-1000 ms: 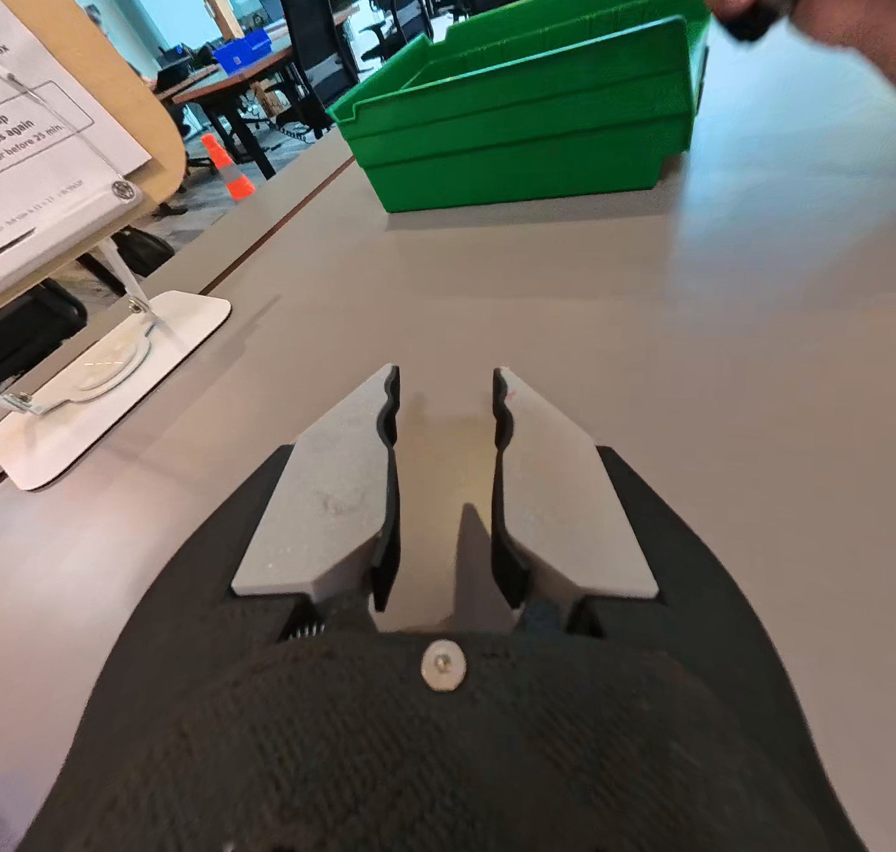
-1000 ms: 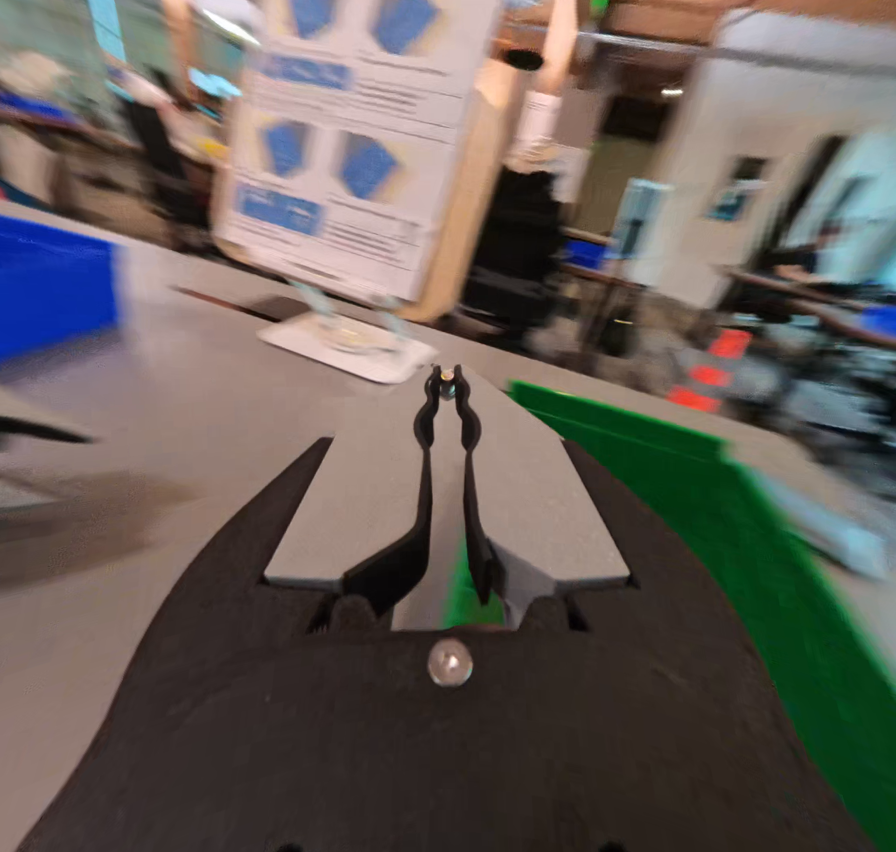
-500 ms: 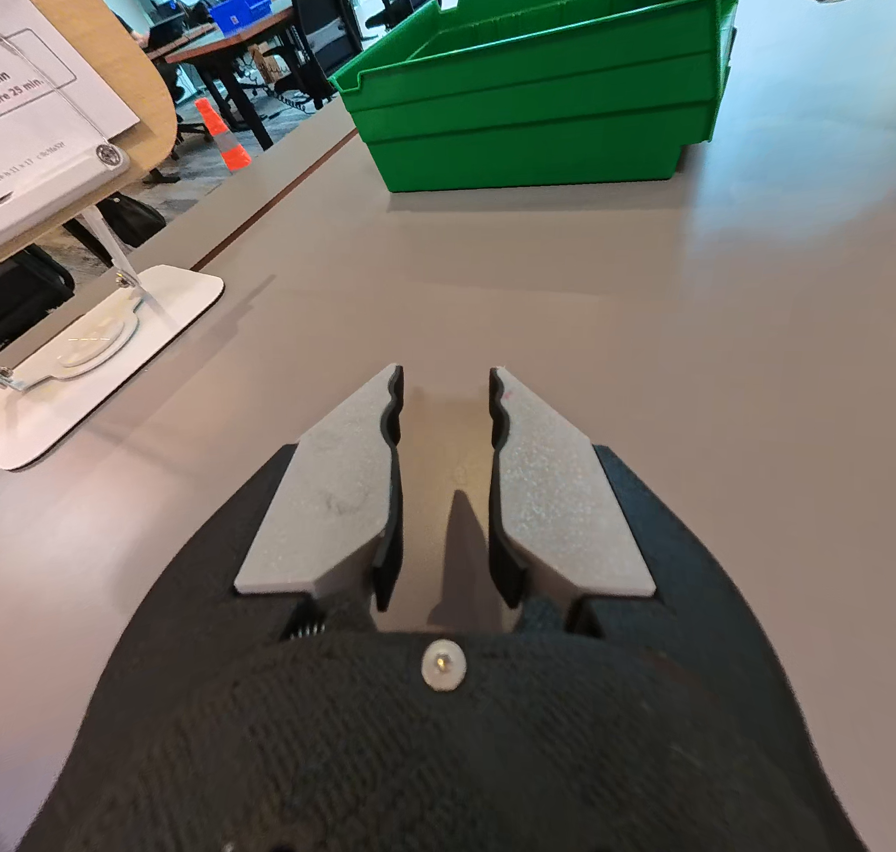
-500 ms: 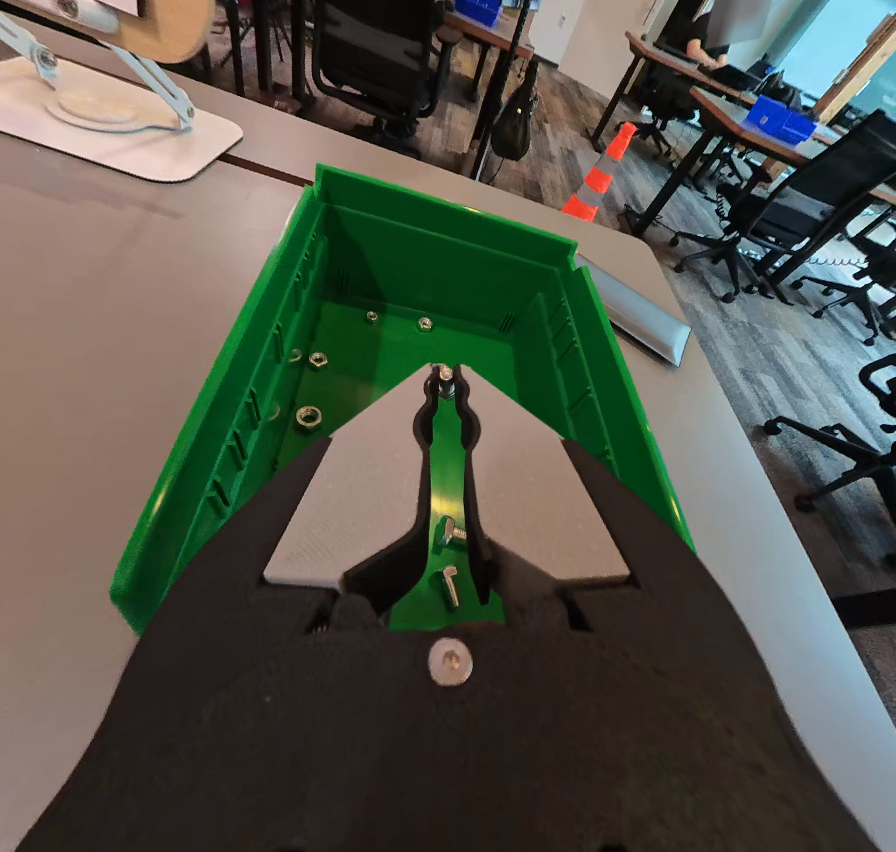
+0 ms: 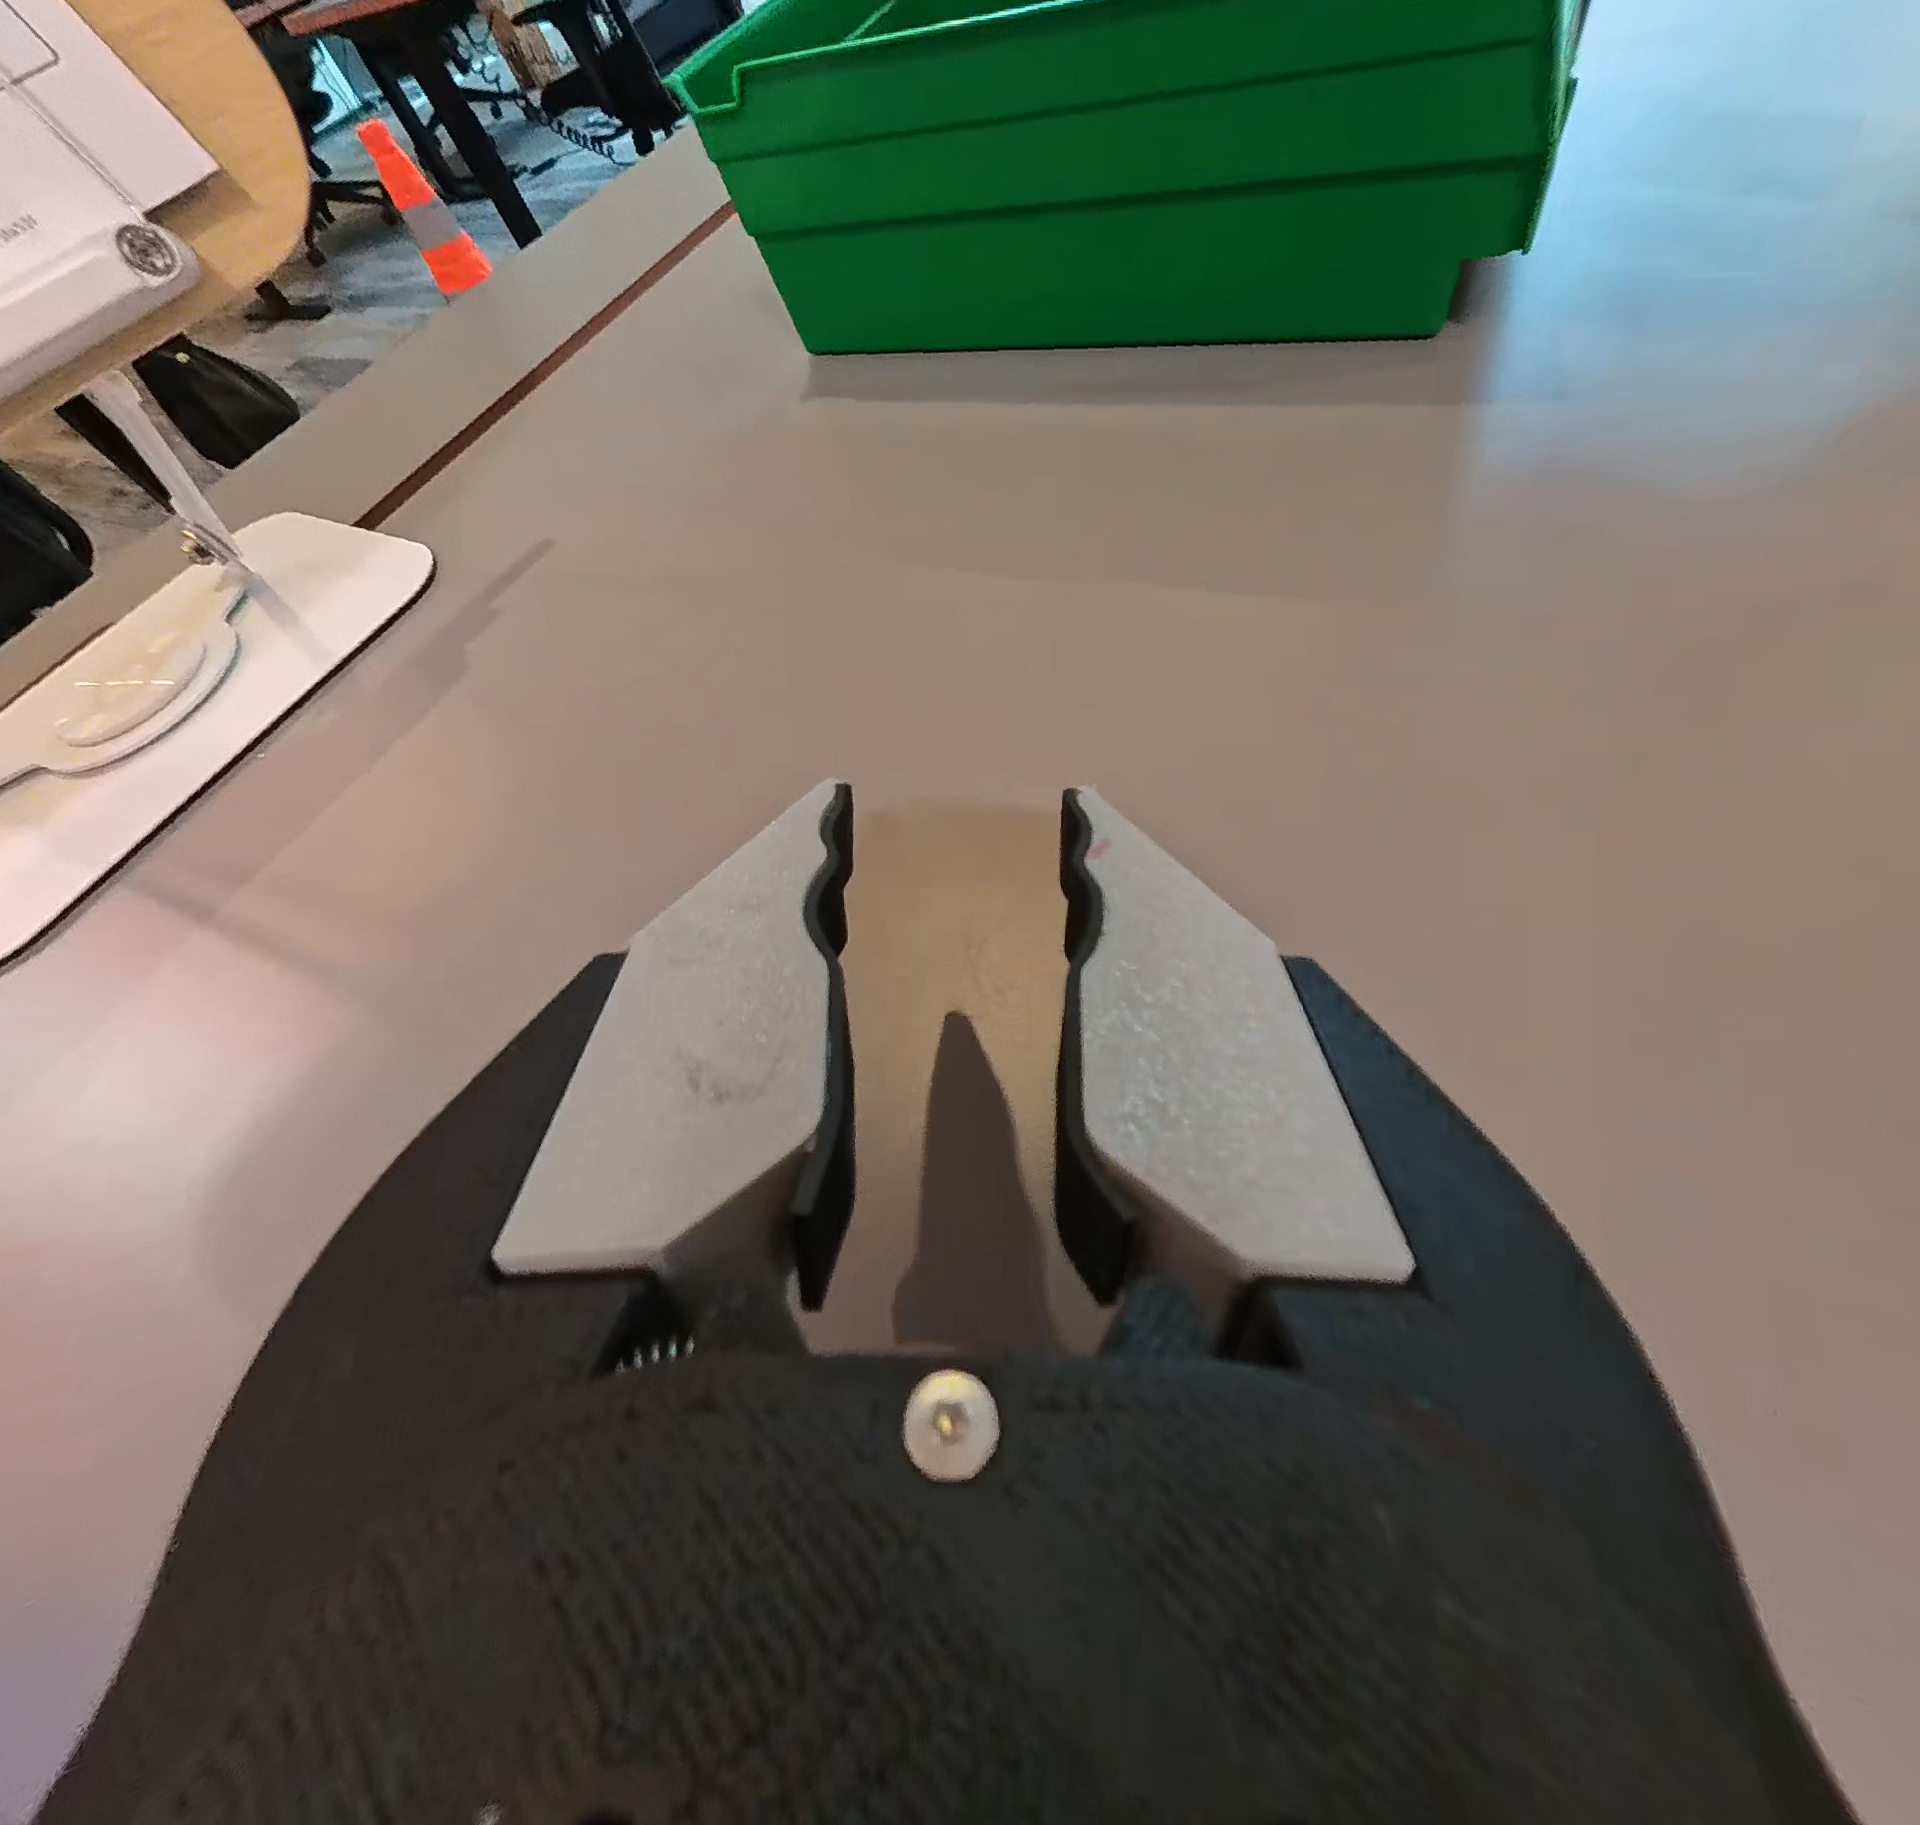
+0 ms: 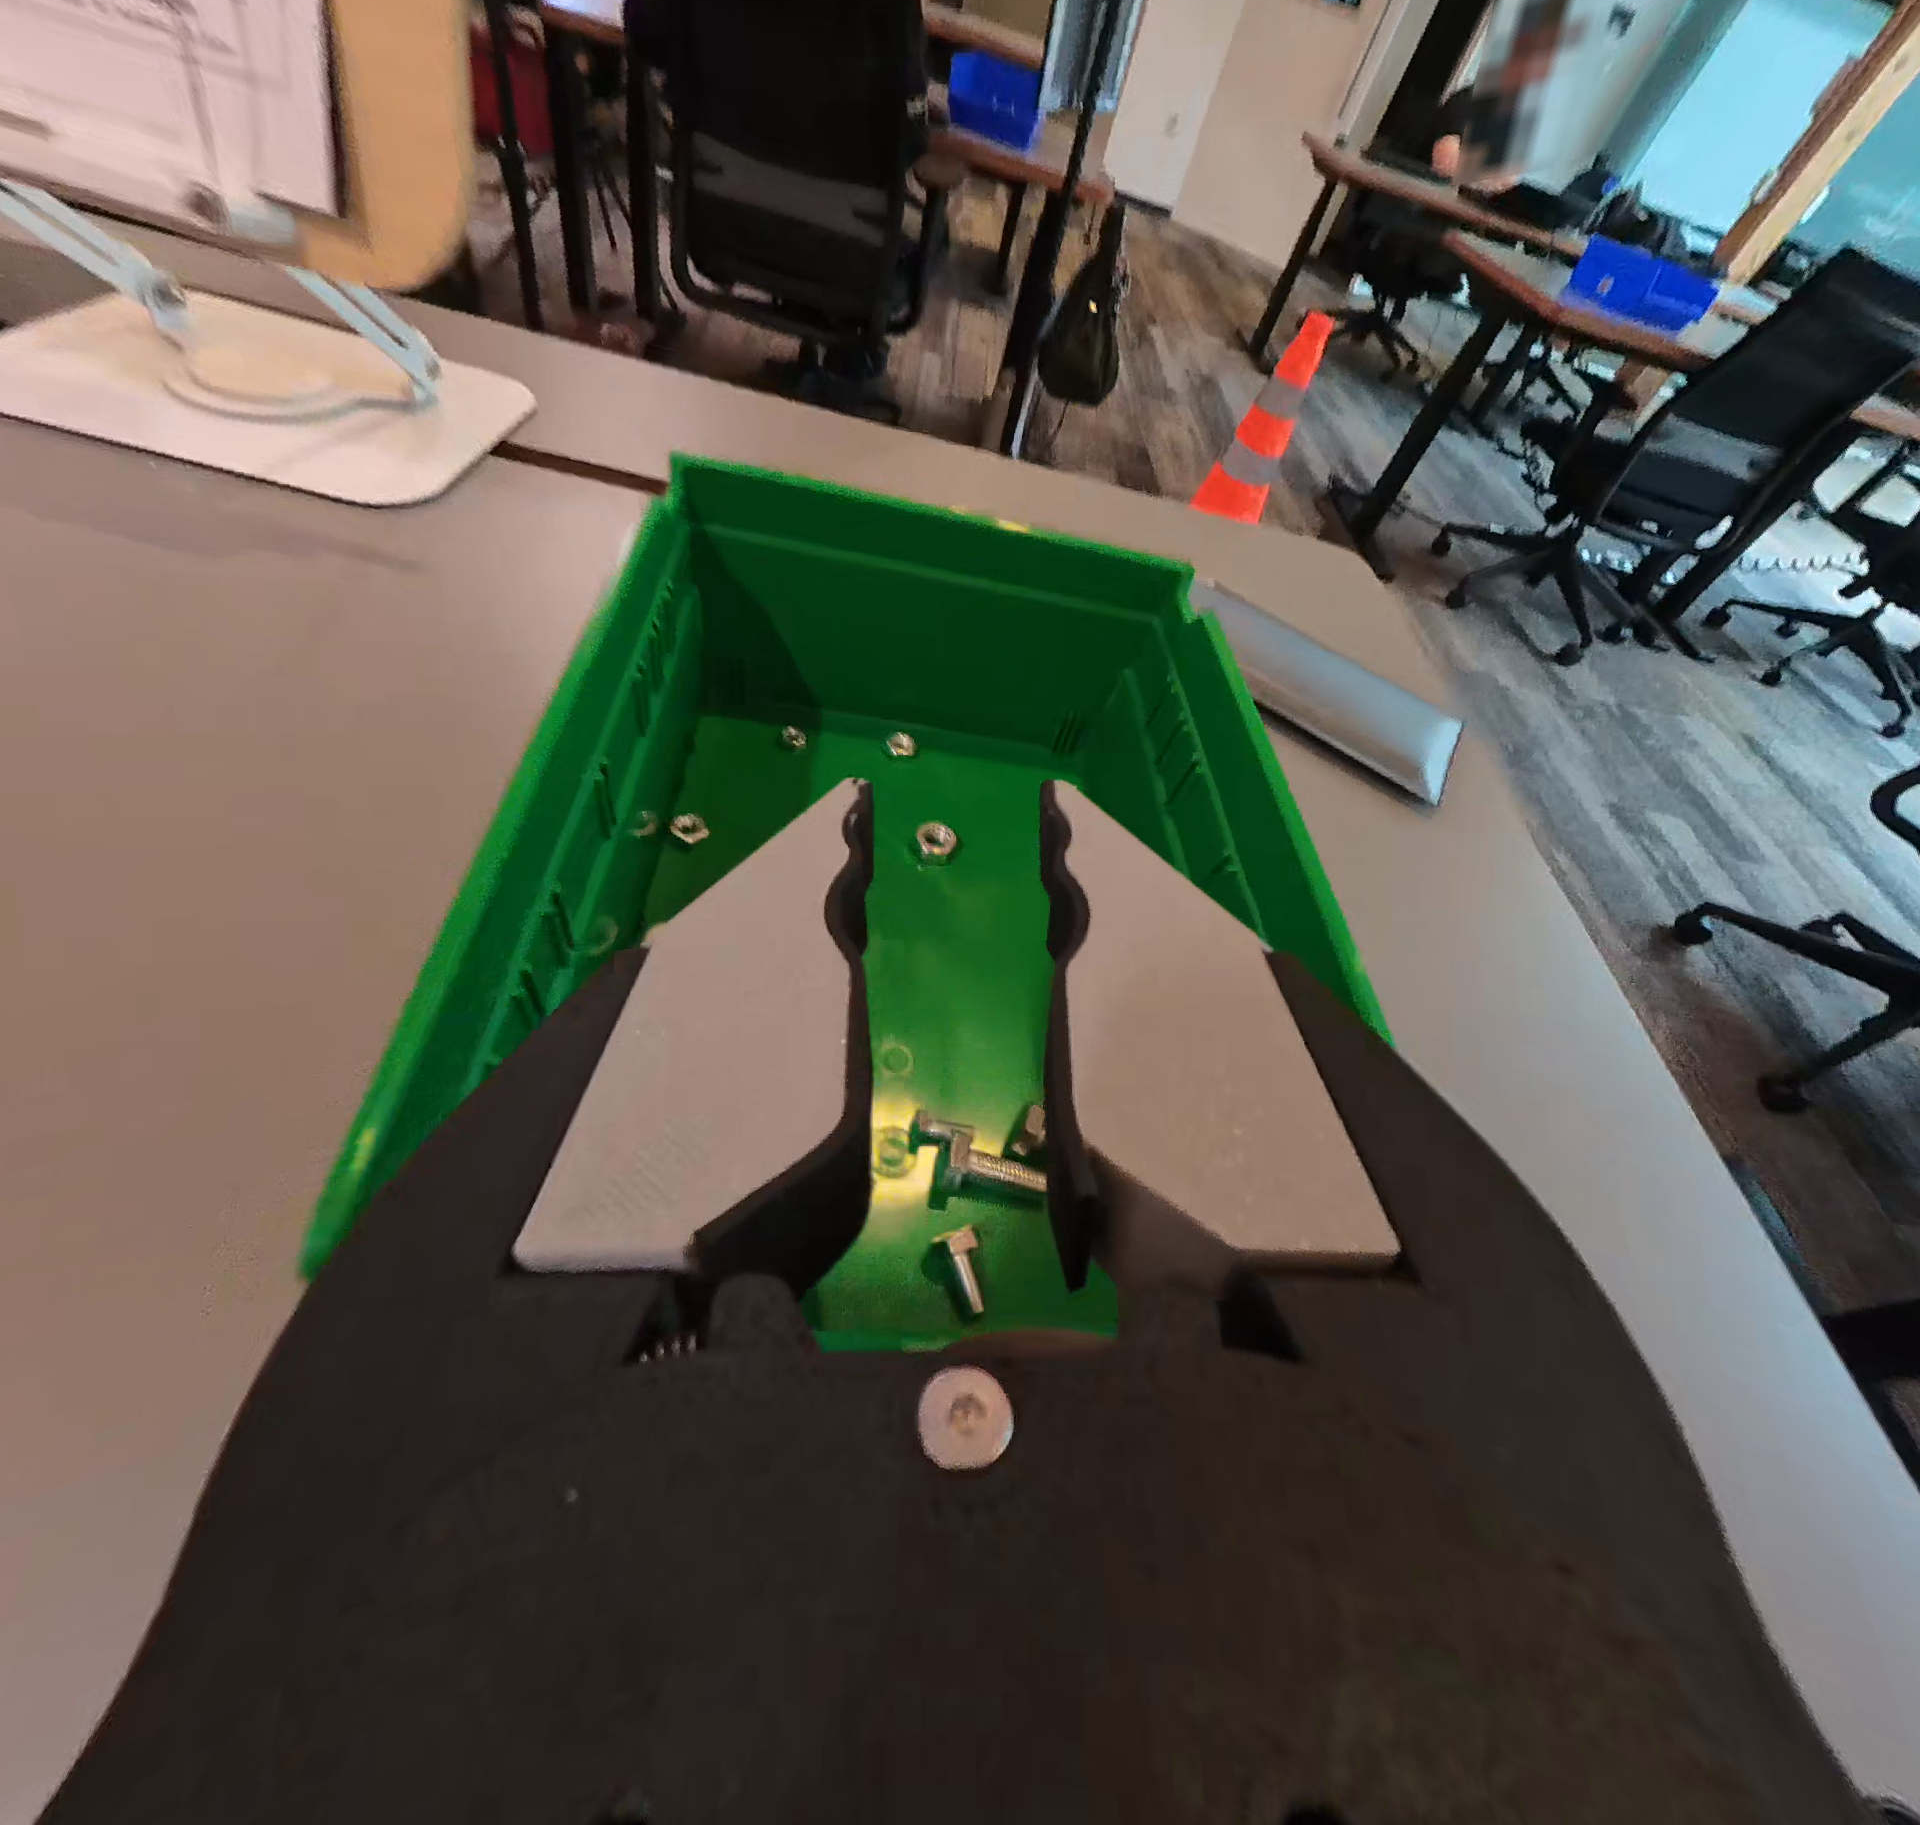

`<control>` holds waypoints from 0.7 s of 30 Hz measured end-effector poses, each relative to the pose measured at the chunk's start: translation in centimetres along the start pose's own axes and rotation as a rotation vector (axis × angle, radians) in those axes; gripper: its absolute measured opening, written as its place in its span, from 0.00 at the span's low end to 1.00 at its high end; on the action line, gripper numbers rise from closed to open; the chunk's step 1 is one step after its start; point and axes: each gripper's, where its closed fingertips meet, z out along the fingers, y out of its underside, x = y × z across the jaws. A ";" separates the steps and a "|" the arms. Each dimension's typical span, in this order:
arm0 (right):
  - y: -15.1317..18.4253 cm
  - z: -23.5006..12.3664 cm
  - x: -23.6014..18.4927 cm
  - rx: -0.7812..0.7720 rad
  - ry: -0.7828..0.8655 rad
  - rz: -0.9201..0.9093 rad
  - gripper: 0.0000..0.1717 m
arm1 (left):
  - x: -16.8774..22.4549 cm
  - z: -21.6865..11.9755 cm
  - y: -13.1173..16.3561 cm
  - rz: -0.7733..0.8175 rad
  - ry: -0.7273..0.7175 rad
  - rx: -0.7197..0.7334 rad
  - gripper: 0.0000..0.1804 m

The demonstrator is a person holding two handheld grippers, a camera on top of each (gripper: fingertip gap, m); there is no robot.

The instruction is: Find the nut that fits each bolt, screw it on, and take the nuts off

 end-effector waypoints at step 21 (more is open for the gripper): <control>-0.6 -4.1 -25.4 0.047 -0.707 -0.144 0.38 | -0.3 0.8 2.6 -0.086 0.032 -0.174 0.29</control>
